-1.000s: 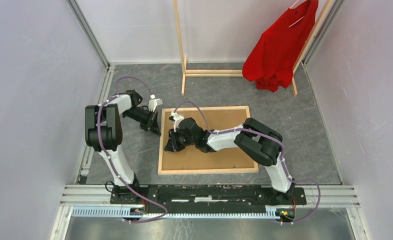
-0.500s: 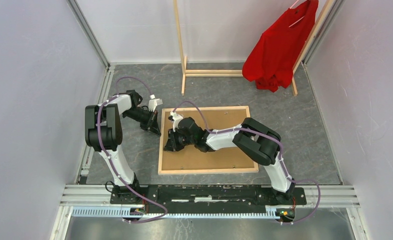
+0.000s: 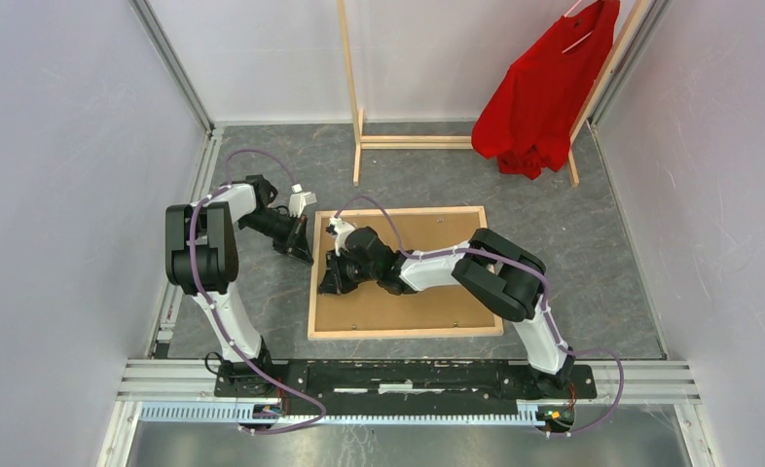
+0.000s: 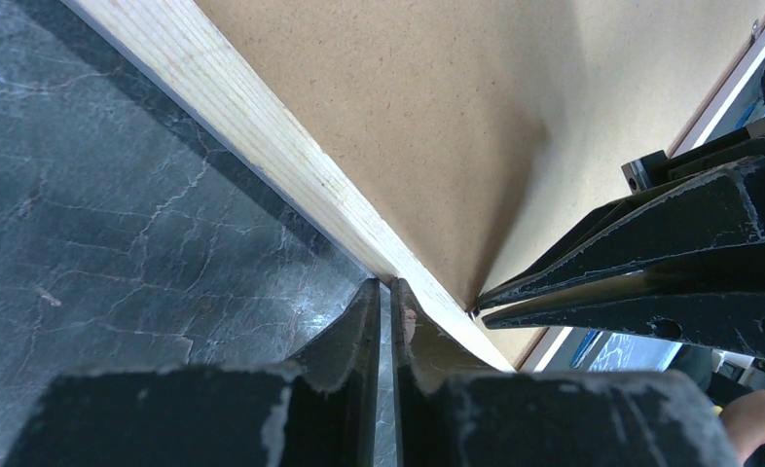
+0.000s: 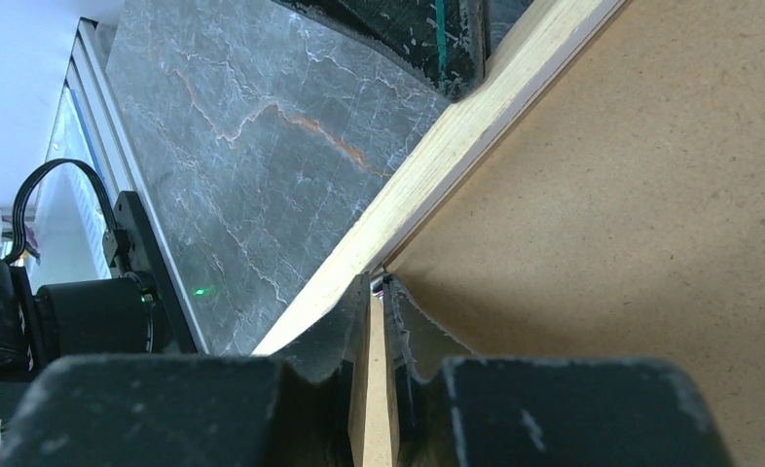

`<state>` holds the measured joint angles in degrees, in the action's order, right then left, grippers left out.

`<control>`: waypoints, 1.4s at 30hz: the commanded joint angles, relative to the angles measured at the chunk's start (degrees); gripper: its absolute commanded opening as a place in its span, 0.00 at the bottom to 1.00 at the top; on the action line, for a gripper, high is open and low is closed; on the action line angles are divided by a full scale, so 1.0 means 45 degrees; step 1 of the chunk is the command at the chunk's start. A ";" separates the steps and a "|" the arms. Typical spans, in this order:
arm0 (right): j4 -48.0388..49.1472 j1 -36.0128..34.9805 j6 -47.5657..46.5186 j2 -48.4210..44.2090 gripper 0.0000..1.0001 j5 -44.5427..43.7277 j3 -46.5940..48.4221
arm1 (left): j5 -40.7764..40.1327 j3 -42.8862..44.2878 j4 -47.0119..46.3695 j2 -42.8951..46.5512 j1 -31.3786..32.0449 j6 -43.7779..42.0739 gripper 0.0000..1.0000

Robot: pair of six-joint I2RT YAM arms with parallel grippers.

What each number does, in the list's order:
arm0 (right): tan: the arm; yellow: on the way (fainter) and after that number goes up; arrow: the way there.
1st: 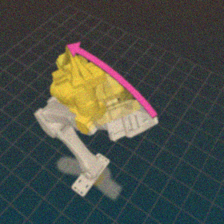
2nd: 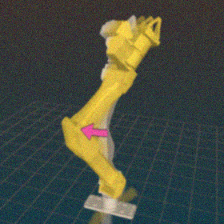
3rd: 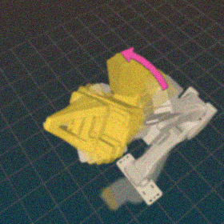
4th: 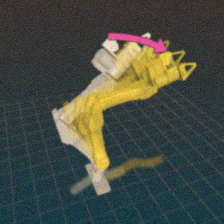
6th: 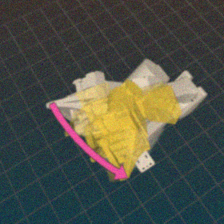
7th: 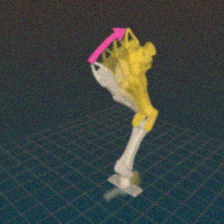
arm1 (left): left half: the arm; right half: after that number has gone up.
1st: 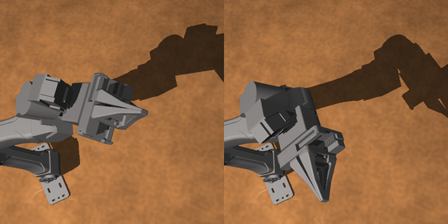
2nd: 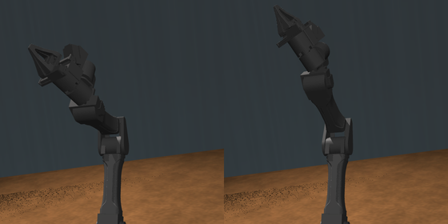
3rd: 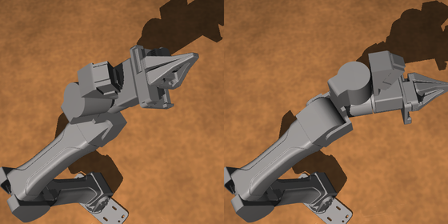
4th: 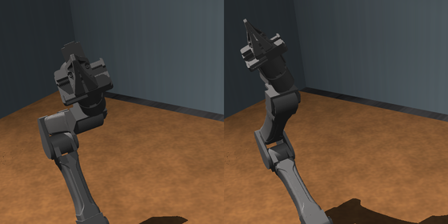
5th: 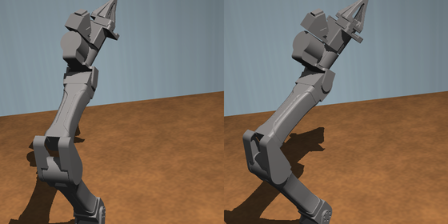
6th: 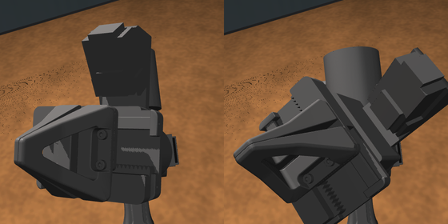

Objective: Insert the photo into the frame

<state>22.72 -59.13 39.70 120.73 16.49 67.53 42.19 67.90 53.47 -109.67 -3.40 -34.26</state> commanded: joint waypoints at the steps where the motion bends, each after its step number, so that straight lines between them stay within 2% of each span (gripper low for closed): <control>1: -0.0009 0.0156 -0.0294 -0.0160 0.14 0.0042 0.0614 | -0.0490 -0.0108 -0.0506 0.0332 0.0050 0.0072 0.14; 3: -0.0051 0.0463 -0.0387 -0.0466 0.17 0.0032 0.0493 | -0.0567 -0.0079 -0.0496 0.0426 0.0051 0.0074 0.14; 8: 0.0126 0.1581 -0.0528 -0.1968 0.31 -0.0251 -0.0488 | -0.0786 0.0109 -0.0216 0.0557 0.0051 -0.0124 0.14; 14: -0.0623 0.2921 -0.0826 -0.2947 0.35 -0.0701 -0.1081 | -0.1218 0.0159 -0.0164 0.0779 0.0047 -0.0237 0.14; 19: -0.1119 0.4031 -0.1063 -0.3505 0.42 -0.1613 -0.1821 | -0.1017 0.0238 -0.0164 0.0756 0.0134 -0.0144 0.14; 29: -0.2723 0.4079 -0.1898 -0.1932 0.42 -0.2557 0.0221 | -0.0447 0.0302 -0.0083 0.0715 0.0245 0.0070 0.15; 32: -0.3209 0.4163 -0.1942 -0.2494 0.41 -0.3008 -0.0061 | -0.0609 0.0288 0.0171 0.0804 0.0247 -0.0276 0.16; 35: -0.3434 0.4509 -0.1980 -0.3941 0.53 -0.3980 -0.1176 | -0.1225 0.0193 0.0220 0.0898 0.0238 -0.0719 0.16; 37: -0.2571 0.4819 -0.1846 -0.4764 0.57 -0.3902 -0.2115 | -0.1456 0.0086 0.0211 0.0894 0.0264 -0.0908 0.17; 40: -0.2809 0.4819 -0.1796 -0.4335 0.56 -0.3123 -0.1543 | -0.1389 -0.0005 0.0226 0.0898 0.0316 -0.0965 0.17; 42: -0.2656 0.4479 -0.1744 -0.3764 0.46 -0.2870 -0.1029 | -0.1196 0.0007 0.0208 0.0899 0.0335 -0.0832 0.17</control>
<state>8.32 -37.50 31.92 101.69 2.20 59.11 36.12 67.88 53.91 -108.03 -2.39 -35.40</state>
